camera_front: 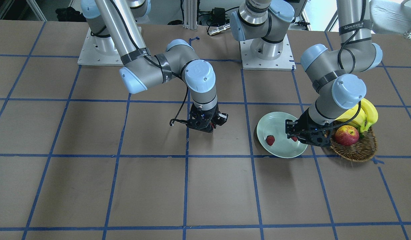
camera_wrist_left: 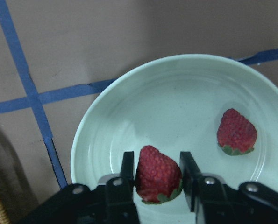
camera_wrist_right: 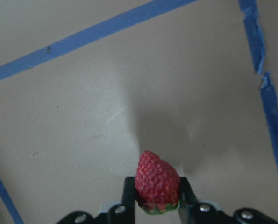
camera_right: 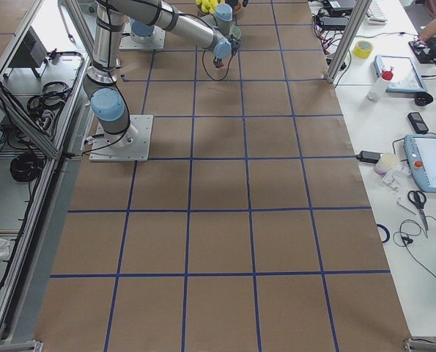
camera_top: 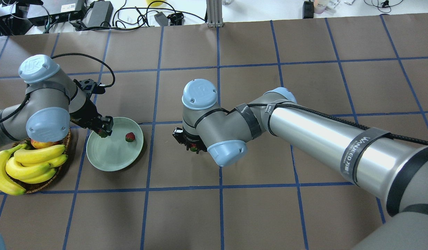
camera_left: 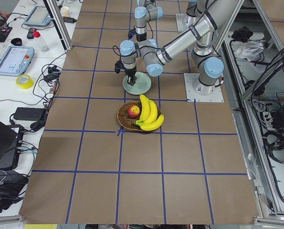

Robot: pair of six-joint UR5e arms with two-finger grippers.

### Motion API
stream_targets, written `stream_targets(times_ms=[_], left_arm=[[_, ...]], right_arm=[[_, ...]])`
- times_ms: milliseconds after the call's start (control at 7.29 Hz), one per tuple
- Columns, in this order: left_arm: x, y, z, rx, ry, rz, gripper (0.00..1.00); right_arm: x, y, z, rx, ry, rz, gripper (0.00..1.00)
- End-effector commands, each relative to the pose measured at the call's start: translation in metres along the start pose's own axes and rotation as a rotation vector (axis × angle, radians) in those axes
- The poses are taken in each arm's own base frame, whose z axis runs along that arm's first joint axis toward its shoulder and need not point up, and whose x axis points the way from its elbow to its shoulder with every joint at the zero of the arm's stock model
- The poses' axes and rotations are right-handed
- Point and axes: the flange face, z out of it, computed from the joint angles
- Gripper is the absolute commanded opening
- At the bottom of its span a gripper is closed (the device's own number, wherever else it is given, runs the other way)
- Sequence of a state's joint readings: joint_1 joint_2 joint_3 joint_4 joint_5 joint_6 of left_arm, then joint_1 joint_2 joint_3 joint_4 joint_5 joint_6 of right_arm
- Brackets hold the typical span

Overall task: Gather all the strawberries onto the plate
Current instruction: 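Release strawberry into plate with left gripper while right gripper sets the last mid-table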

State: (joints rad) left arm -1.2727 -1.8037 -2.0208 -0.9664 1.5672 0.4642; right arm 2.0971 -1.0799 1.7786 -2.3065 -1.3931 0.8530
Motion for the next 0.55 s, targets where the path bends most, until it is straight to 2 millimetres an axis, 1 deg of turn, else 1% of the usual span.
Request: stream_targets(times_ms=[0, 137, 274, 411], left_arm=[[-0.003, -0.002, -0.003, 0.005, -0.011, -0.002, 0.81], [-0.004, -0.005, -0.01, 0.018, -0.022, -0.001, 0.88], [-0.009, -0.014, -0.033, 0.055, -0.042, -0.001, 0.93], [-0.005, -0.019, -0.047, 0.067, -0.048, 0.007, 0.96]], right_arm=[[-0.004, 0.001, 0.005, 0.008, 0.016, 0.001, 1.0], [-0.004, 0.001, 0.0, 0.011, 0.02, -0.009, 1.0], [0.002, -0.007, -0.021, 0.048, 0.018, -0.059, 1.0], [0.022, -0.023, -0.058, 0.073, 0.053, -0.104, 1.0]])
